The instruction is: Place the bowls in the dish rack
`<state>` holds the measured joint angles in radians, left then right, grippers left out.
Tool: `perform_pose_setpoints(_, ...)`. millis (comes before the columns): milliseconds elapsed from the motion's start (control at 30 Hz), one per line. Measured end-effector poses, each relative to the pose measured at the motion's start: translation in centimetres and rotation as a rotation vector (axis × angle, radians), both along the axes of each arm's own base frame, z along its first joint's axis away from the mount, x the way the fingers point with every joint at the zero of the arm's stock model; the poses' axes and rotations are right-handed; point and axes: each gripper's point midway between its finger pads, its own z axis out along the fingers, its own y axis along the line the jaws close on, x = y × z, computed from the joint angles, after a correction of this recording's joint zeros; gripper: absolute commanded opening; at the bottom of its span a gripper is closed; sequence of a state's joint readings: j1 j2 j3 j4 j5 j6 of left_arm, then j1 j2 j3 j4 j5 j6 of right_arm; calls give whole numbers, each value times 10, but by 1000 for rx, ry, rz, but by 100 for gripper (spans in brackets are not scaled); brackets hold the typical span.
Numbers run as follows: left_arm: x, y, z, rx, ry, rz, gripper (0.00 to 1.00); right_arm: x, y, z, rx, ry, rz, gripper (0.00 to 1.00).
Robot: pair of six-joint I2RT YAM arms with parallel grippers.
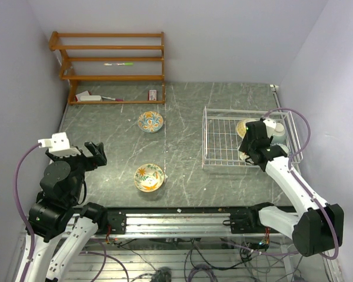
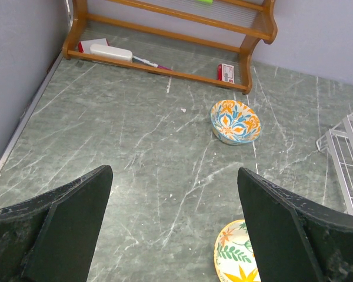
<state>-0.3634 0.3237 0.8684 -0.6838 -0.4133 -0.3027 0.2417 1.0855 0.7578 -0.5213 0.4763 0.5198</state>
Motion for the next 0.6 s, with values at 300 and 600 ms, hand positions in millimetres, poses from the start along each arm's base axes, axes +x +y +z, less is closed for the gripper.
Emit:
perform_pose_setpoints(300, 1, 0, -3, 3, 6, 0, 98, 7, 28, 28, 108, -117, 117, 51)
perform_pose_setpoints(600, 2, 1, -5, 5, 12, 8, 98, 12, 116, 49, 198, -177, 414, 52)
